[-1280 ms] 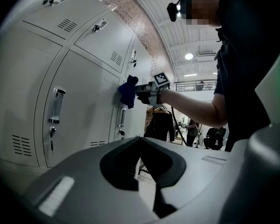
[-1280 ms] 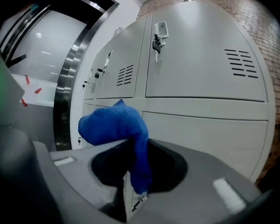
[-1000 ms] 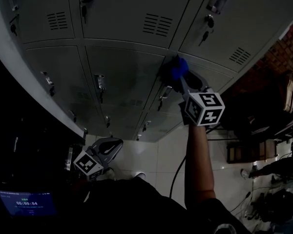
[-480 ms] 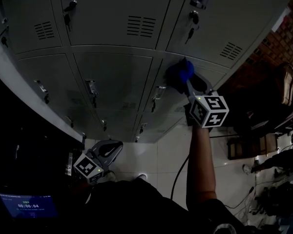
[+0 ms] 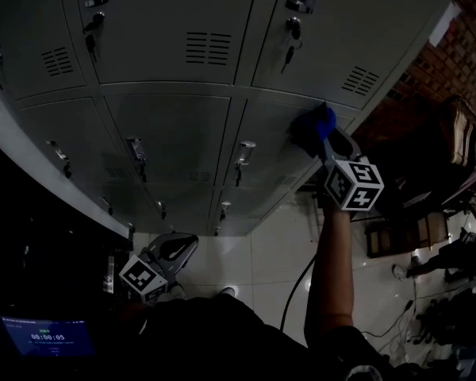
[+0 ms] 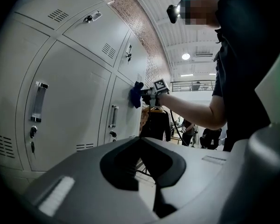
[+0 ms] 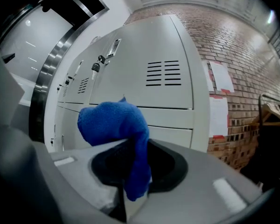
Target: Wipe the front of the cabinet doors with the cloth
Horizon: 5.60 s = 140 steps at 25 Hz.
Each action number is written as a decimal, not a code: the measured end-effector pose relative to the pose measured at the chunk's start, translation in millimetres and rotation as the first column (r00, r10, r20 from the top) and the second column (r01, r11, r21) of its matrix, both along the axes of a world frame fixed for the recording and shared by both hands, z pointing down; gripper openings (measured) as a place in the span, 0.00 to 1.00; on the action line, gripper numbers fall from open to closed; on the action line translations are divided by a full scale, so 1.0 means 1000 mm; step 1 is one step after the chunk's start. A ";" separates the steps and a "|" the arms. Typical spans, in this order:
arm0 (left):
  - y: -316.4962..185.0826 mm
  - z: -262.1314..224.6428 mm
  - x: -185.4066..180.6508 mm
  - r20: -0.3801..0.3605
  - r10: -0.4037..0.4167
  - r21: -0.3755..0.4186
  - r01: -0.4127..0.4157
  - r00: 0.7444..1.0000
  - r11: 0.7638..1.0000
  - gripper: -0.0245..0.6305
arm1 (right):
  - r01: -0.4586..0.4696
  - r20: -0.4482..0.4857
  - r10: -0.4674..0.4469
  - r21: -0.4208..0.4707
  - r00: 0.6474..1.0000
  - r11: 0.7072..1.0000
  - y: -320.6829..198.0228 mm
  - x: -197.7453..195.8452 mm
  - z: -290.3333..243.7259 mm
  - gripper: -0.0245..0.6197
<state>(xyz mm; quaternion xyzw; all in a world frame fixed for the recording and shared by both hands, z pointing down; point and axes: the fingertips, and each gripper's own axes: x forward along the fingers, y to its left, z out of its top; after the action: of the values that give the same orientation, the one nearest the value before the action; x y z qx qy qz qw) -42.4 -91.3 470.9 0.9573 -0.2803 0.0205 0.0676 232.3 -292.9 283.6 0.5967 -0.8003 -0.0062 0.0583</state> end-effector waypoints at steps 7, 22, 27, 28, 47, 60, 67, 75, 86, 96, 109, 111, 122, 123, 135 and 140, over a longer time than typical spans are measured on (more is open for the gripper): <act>-0.004 -0.005 0.012 0.002 0.024 0.017 -0.024 1.000 1.000 0.04 | -0.102 -0.003 0.102 0.008 0.995 0.995 0.002 0.051 0.002 0.15; -0.030 -0.076 0.087 -0.073 0.155 0.079 -0.150 0.985 0.986 0.04 | -0.218 -0.002 0.218 0.025 0.976 0.976 0.025 0.095 0.010 0.15; -0.035 -0.081 0.084 -0.080 0.122 0.053 -0.118 0.989 0.992 0.04 | -0.105 0.044 0.104 0.043 0.994 0.993 0.044 0.037 0.007 0.15; -0.035 -0.082 0.085 -0.078 0.125 0.047 -0.122 0.989 0.991 0.04 | -0.072 0.046 0.070 0.040 0.996 0.997 0.044 0.020 0.010 0.15; -0.014 -0.105 0.075 -0.100 0.141 0.073 -0.134 0.985 0.988 0.04 | 0.166 0.046 -0.166 0.002 0.985 0.986 -0.001 -0.129 0.046 0.15; -0.003 -0.094 0.095 -0.080 0.197 0.058 -0.192 0.977 0.980 0.04 | -0.044 0.074 0.045 -0.027 0.996 0.999 0.001 -0.015 0.056 0.15; -0.001 -0.087 0.109 -0.076 0.212 0.041 -0.209 0.974 0.977 0.04 | -0.106 0.092 0.110 -0.046 0.990 0.993 0.002 0.037 0.062 0.15; 0.001 -0.078 0.117 -0.062 0.216 0.025 -0.215 0.974 0.976 0.04 | -0.220 0.107 0.226 -0.066 0.968 0.973 0.005 0.090 0.074 0.15; 0.009 -0.078 0.100 -0.065 0.212 0.029 -0.210 0.975 0.977 0.04 | -0.152 0.165 0.156 -0.039 0.974 0.988 0.042 0.051 0.082 0.15; 0.009 -0.081 0.073 -0.082 0.158 0.042 -0.155 0.984 0.987 0.04 | 0.191 0.122 -0.184 -0.056 0.975 0.980 0.039 -0.116 0.095 0.15; 0.004 -0.069 0.040 -0.069 0.060 0.009 -0.059 0.996 0.998 0.04 | 0.197 0.066 -0.190 -0.140 0.980 0.970 0.004 -0.151 0.130 0.15; 0.003 -0.068 0.040 -0.067 0.054 0.008 -0.054 0.996 0.999 0.04 | 0.186 0.071 -0.177 -0.144 0.982 0.972 0.002 -0.144 0.132 0.15; -0.004 -0.064 0.070 -0.062 0.083 -0.001 -0.083 0.995 0.997 0.04 | 0.104 0.066 -0.095 -0.166 0.993 0.981 -0.001 -0.081 0.142 0.15; -0.005 -0.063 0.074 -0.062 0.089 -0.002 -0.089 0.994 0.996 0.04 | 0.094 0.063 -0.084 -0.169 0.994 0.981 -0.001 -0.074 0.143 0.15; -0.007 -0.052 0.117 -0.057 0.145 -0.022 -0.146 0.988 0.989 0.04 | -0.078 0.046 0.088 -0.197 0.995 0.977 0.000 0.037 0.160 0.15; -0.008 -0.049 0.125 -0.053 0.147 -0.030 -0.149 0.988 0.988 0.04 | -0.156 0.054 0.171 -0.206 0.984 0.966 0.002 0.077 0.165 0.15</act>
<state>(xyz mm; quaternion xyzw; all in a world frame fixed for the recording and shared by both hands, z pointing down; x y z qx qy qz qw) 82.5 -99.4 421.8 0.9744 -0.2064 0.0059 0.0893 309.4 -291.0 449.0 0.6516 -0.7465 0.1006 0.0900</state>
